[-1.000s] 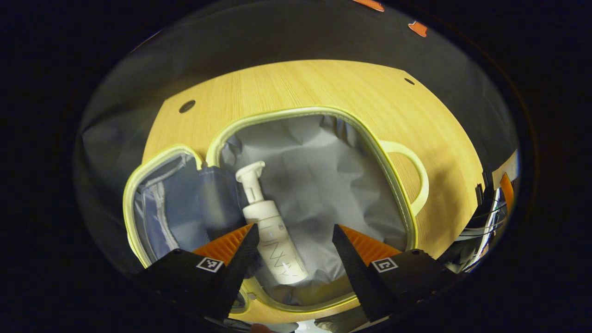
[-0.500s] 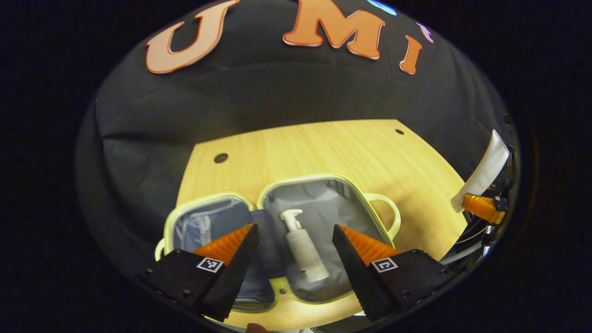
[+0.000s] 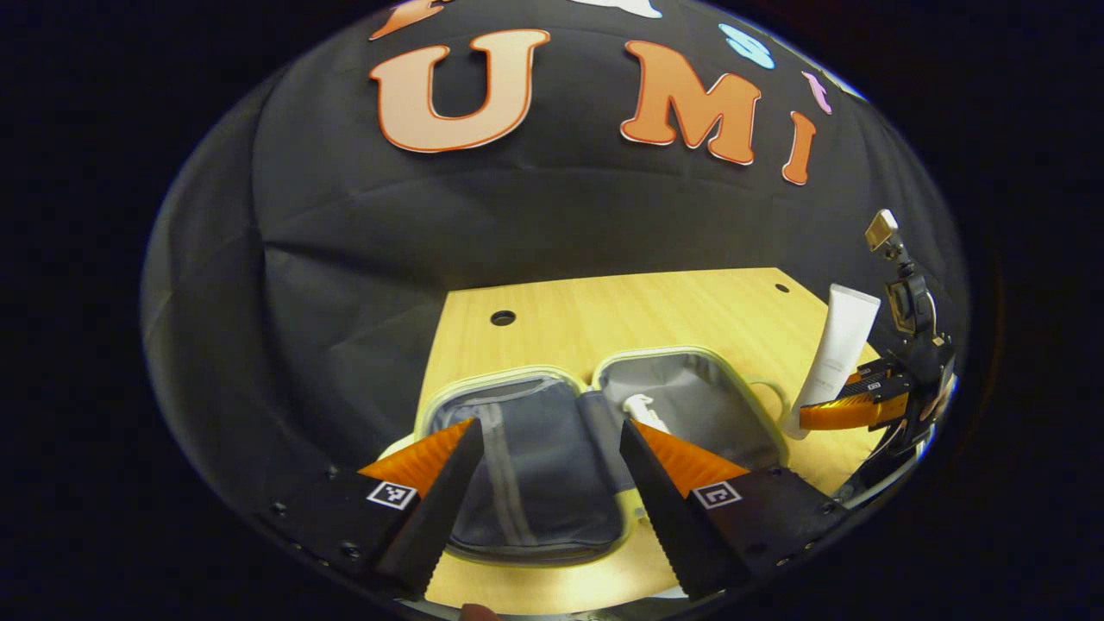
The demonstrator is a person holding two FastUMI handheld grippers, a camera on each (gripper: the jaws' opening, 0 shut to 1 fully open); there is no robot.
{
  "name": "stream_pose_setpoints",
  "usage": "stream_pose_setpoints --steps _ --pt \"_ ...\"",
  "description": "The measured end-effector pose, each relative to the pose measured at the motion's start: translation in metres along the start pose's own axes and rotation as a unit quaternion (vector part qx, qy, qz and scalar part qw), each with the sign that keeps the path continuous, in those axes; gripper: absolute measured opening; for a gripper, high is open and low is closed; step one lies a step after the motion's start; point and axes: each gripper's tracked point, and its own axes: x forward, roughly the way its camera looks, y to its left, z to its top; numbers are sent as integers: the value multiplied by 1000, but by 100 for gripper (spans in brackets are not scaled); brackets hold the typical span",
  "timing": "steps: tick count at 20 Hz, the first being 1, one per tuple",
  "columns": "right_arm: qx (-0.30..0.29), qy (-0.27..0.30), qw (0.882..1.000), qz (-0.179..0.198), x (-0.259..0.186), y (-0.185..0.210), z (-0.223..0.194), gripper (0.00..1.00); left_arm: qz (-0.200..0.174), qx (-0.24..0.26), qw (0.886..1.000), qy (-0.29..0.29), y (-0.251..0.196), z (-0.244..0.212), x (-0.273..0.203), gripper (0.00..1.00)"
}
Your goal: First open the suitcase, pack the skin care products into it, and then close the suitcase.
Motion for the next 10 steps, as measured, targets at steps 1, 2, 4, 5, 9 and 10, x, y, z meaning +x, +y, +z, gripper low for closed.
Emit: stream_pose_setpoints --steps 1,2,4,5,9,10 --pt "4 16 1000 -2 9 -1 -5 48 3 -4 1000 2 7 -7 -1 100" --pt "7 31 999 -10 18 -3 -10 48 2 -9 1000 7 12 -12 -2 100" --pt "24 72 996 -35 34 -9 -23 49 5 -21 1000 19 25 -27 -2 100" --pt "34 89 994 -46 43 -11 -27 48 5 -27 999 27 30 -36 -1 100" --pt "58 114 989 -70 68 -13 -36 49 10 -42 998 53 47 -60 5 100" --pt "68 110 990 -64 70 -6 -33 49 11 -43 997 56 50 -62 5 100"
